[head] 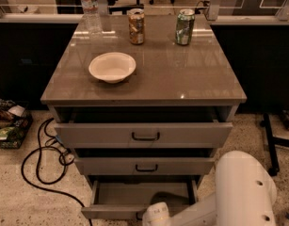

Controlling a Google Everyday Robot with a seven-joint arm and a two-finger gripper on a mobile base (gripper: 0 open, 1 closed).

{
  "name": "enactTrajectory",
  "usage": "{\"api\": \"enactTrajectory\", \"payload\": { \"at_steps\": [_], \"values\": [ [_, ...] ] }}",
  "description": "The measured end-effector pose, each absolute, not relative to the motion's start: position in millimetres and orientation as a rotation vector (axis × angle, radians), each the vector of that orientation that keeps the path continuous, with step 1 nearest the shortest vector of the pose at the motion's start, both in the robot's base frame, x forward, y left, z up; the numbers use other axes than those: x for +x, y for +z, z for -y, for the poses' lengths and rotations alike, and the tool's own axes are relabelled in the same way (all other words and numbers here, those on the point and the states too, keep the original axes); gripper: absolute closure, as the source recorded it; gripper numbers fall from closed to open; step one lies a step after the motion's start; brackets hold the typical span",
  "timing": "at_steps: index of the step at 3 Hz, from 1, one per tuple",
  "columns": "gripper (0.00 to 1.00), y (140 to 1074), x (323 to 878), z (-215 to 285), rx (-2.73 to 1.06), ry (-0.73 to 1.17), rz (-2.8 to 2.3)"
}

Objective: Open bottom drawer

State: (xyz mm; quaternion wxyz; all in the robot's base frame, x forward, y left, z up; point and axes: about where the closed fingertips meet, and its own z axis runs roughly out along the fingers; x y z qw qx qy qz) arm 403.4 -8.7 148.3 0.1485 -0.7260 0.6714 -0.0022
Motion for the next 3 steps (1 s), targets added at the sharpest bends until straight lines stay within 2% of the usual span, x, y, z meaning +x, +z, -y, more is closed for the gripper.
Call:
{"api": "enactTrajectory", "payload": {
  "at_steps": [3],
  "values": [
    [1.0,151.3,384.5,6.7,-2.08,-0.038,-1.895]
  ]
}}
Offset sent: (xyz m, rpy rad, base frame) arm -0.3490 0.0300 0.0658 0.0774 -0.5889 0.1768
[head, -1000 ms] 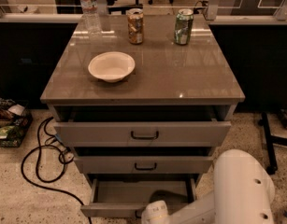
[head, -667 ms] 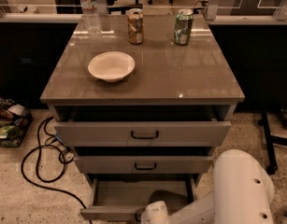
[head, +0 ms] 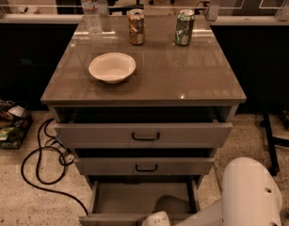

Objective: Open bottom drawer

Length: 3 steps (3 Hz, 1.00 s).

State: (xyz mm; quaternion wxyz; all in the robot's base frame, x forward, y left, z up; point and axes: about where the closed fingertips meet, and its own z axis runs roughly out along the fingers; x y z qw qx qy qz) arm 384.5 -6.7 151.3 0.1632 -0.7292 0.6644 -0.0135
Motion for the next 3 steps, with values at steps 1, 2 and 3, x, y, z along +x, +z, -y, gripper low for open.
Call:
{"api": "enactTrajectory", "payload": {
  "at_steps": [1,2,3],
  "values": [
    [1.0,154.4,361.5,5.8,-2.075,-0.068,-1.857],
    [1.0,155.2,356.3,5.0,-2.071,-0.073,-1.851],
    [1.0,161.2,322.1,4.5,-2.067,-0.116,-1.803]
  ]
}}
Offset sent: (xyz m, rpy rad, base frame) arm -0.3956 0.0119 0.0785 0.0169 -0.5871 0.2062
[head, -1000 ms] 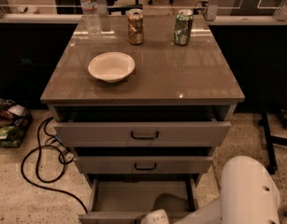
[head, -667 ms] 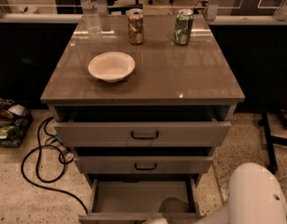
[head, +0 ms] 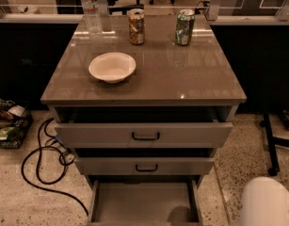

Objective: Open bottom drawer

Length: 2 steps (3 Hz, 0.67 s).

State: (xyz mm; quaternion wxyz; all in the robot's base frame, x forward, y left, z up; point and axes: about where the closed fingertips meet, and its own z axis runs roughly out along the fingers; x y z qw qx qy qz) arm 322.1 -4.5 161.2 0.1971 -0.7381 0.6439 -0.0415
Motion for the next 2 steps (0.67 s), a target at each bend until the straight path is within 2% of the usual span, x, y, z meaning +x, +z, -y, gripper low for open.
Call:
{"api": "enactTrajectory", "payload": {
  "at_steps": [2],
  "values": [
    [1.0,163.1,316.4,3.8,-2.067,-0.129,-1.788]
  ]
}}
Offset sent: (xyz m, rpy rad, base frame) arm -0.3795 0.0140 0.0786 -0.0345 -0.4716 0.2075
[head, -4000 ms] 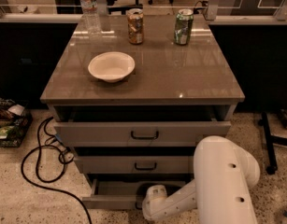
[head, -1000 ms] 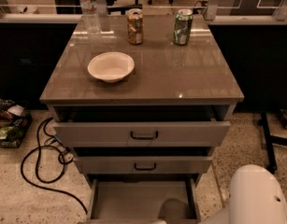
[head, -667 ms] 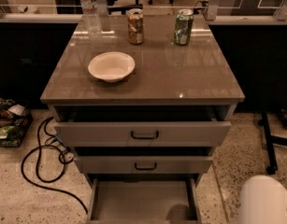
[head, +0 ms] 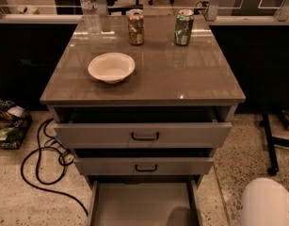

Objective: Open bottom drawer

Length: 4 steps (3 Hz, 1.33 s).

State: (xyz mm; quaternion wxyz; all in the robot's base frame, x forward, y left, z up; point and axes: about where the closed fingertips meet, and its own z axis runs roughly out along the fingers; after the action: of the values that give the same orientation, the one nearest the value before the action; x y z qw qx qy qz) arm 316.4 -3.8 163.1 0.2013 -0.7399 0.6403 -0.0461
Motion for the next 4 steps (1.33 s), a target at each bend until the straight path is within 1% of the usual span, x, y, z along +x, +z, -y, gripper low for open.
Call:
{"api": "enactTrajectory", "payload": {
  "at_steps": [3,4],
  "values": [
    [1.0,163.9,307.9,2.9,-2.068,-0.143,-1.773],
    [1.0,166.2,292.8,2.2,-2.071,-0.159,-1.754]
  ]
}}
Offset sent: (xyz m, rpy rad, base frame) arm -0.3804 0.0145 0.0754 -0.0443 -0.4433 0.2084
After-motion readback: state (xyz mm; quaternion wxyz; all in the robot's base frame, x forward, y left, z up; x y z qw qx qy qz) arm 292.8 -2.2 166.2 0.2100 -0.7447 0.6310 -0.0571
